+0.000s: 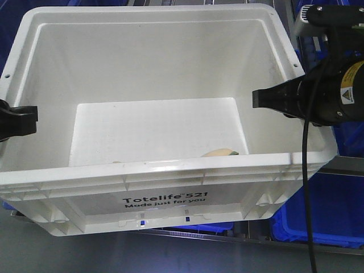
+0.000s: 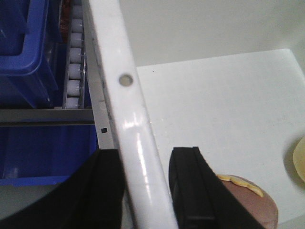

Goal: Place moving items into box and shelve
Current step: 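Carry the crate over the roller track of the shelf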

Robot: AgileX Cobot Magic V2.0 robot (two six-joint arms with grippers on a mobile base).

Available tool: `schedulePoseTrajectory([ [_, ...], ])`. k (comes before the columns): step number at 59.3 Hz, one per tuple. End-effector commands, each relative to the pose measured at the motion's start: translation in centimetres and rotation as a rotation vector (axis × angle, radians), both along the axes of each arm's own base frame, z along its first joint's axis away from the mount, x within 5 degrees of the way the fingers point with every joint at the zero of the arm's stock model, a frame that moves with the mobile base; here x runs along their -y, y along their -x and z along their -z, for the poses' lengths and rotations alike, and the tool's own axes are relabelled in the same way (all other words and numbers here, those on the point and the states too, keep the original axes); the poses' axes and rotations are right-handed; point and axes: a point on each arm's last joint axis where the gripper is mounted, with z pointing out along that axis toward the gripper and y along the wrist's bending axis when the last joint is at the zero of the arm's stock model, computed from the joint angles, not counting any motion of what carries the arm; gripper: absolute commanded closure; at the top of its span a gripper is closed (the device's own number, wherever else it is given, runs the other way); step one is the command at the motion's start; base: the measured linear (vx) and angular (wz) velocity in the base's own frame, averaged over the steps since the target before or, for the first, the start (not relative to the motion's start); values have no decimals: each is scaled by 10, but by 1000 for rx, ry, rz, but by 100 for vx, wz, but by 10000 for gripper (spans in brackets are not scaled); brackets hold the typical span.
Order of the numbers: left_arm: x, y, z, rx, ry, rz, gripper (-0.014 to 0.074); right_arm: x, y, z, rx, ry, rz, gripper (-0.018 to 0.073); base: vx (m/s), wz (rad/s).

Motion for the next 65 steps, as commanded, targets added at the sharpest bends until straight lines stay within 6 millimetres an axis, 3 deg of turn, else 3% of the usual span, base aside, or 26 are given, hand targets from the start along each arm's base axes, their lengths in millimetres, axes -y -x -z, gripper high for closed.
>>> schedulePoseTrajectory([
  [1,6,0,-35,248,96,62,582,0,-3,-27,179,-27,-55,461,17,-6],
  [65,6,0,-35,248,96,62,582,0,-3,-27,179,-27,-55,461,17,-14],
])
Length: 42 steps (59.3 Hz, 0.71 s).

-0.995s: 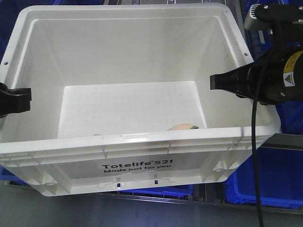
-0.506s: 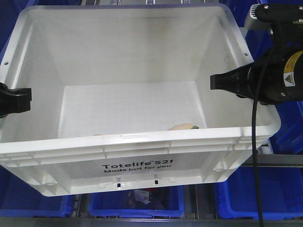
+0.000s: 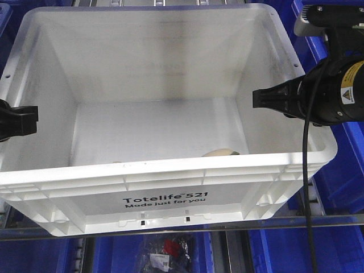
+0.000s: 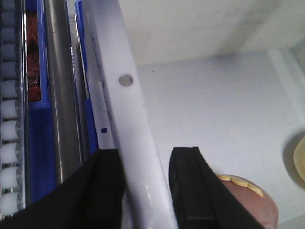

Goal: Place moving items into box and shelve
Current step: 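Carry the crate over the roller track of the shelf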

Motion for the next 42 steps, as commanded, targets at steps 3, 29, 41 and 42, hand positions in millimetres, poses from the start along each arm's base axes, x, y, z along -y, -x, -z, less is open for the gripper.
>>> schedulePoseTrajectory([
  [3,6,0,-35,248,96,62,582,0,-3,-27,180,-28,-55,461,13,-2],
  [29,6,0,-35,248,96,62,582,0,-3,-27,180,-28,-55,461,8,0],
  [41,6,0,-35,248,96,62,582,0,-3,-27,180,-28,-55,461,0,0],
  [42,6,0,-35,248,96,62,582,0,-3,-27,180,-28,-55,461,0,0],
])
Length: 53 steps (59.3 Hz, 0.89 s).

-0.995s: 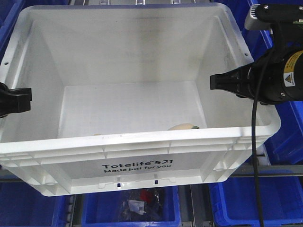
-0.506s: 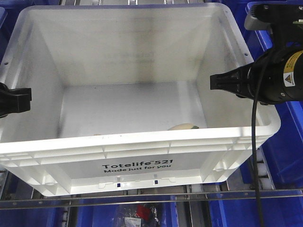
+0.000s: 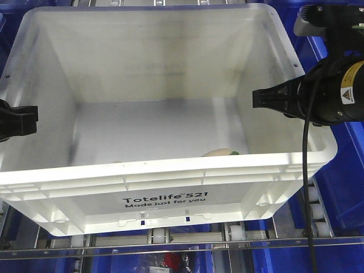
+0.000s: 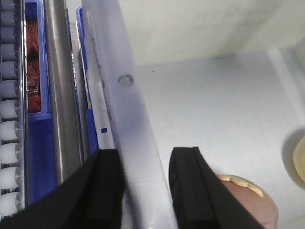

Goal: Place moving items into box and shelve
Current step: 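Carry the crate over the roller track of the shelf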

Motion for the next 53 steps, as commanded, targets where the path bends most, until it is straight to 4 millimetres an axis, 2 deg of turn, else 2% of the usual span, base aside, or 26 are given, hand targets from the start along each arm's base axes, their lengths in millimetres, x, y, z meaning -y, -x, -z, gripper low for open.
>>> schedulePoseTrajectory([
  [1,6,0,-35,248,96,62,582,0,-3,-27,179,-27,-55,461,0,0],
  [46,6,0,-36,252,98,63,582,-2,-4,-29,202,-48,-71,461,0,0],
  [53,4,-3,-34,291,39,67,582,-6,-6,-32,239,-77,-95,461,0,0],
])
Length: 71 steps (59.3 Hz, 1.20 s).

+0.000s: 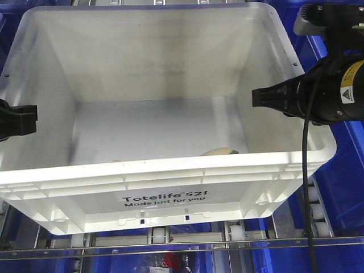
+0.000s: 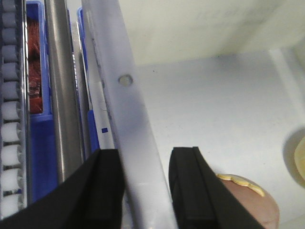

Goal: Place moving items into box and shelve
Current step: 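Carry the crate over the roller track of the shelf, then lower the crate onto the rollers and open both grippers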

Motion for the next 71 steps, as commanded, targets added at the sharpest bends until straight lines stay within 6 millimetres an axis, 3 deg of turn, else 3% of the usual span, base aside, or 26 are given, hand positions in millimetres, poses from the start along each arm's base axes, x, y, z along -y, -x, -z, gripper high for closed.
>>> schedulePoseTrajectory([
  [1,5,-3,-33,286,41,70,582,-6,-6,-32,236,-75,-93,461,0,0],
  [10,6,-14,-26,322,-56,85,582,-15,-15,-28,260,-106,-116,461,0,0],
  [22,12,-40,-8,289,-192,82,577,-30,-38,-5,226,-78,-96,452,0,0],
  [32,15,-59,5,251,-217,11,540,-35,-51,10,203,-47,-53,366,0,0],
  [38,18,-65,11,230,-220,8,447,-37,-53,13,194,-40,-55,263,0,0],
  [49,19,-66,15,199,-184,-1,169,-37,-54,14,191,-37,-55,82,0,0],
  [58,18,-65,9,163,-157,-40,-22,-34,-50,10,193,-47,-43,21,0,0],
  [64,13,-62,-1,105,-163,-87,-65,-27,-41,-2,217,-58,-44,22,0,0],
  [71,9,-51,-17,59,-193,-65,-57,-18,-21,-20,242,-54,-111,23,0,0],
])
